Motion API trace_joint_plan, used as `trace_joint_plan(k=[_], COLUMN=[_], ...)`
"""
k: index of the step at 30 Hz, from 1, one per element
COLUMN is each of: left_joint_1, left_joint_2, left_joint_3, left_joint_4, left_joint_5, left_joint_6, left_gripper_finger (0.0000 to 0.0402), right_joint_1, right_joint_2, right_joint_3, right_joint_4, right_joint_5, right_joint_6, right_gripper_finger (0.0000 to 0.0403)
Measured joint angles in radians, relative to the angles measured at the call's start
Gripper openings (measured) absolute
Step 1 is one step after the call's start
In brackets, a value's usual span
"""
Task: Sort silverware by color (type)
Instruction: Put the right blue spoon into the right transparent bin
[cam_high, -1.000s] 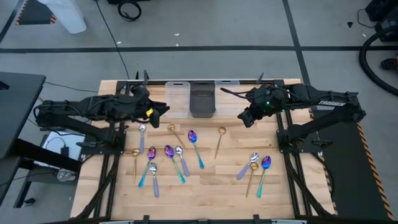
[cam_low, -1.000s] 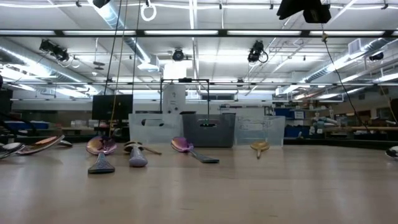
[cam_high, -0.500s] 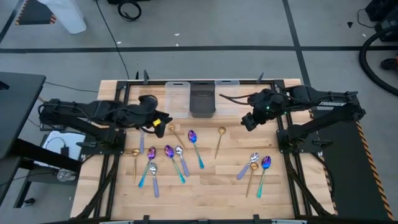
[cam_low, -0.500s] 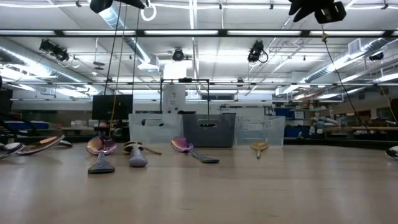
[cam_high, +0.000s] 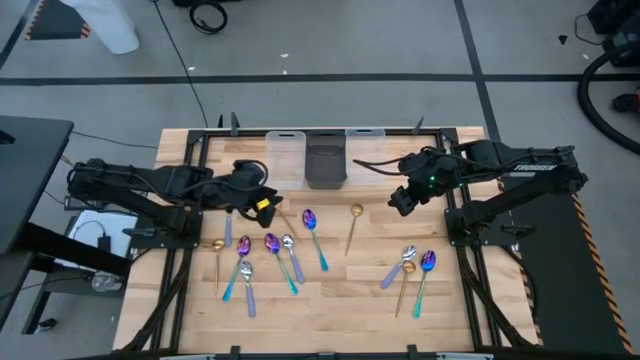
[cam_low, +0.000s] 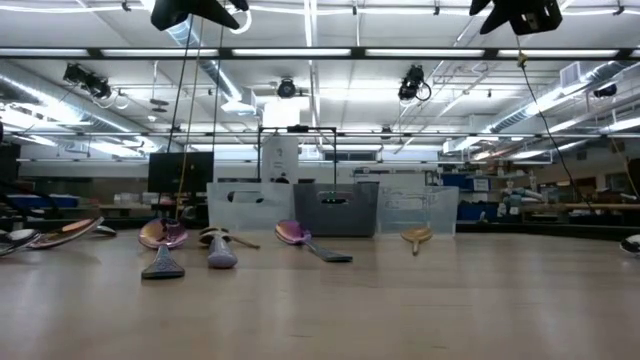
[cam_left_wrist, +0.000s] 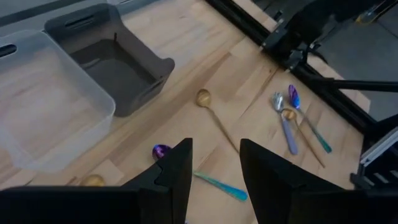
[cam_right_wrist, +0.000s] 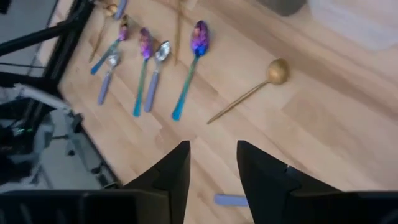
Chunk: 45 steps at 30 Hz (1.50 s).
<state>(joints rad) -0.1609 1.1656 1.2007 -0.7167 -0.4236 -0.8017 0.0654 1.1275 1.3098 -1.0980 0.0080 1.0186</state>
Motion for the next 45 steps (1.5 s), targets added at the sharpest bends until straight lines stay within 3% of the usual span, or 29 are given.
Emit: trace_joint_plan(k=[4, 13, 35, 45], left_joint_1=[0.000, 0.001, 0.010, 0.024], left_joint_2=[0.002, 0.002, 0.032, 0.032], left_joint_3=[0.000, 0.000, -0.001, -0.001], left_joint_4=[0.001, -0.018, -0.022, -0.023], left_joint_5=[0.002, -0.025, -0.073, -0.074], left_joint_6=[0.000, 0.003, 0.005, 0.009], left_gripper_finger=[0.0141, 0.0141, 0.0141, 0.0141], right_joint_1=[-0.009, 0.015, 0.143, 0.209], right_joint_2=[0.000, 0.002, 0.037, 0.045], right_joint_3=[0.000, -0.008, -0.236, -0.397], right_joint_4=[0.011, -0.065, -0.087, -0.045], right_joint_5=[-0.052, -0.027, -0.096, -0.223], right_joint_6=[-0.016, 0.063, 0.264, 0.416], right_gripper_finger=[0.0138, 0.0137, 0.0133, 0.0132])
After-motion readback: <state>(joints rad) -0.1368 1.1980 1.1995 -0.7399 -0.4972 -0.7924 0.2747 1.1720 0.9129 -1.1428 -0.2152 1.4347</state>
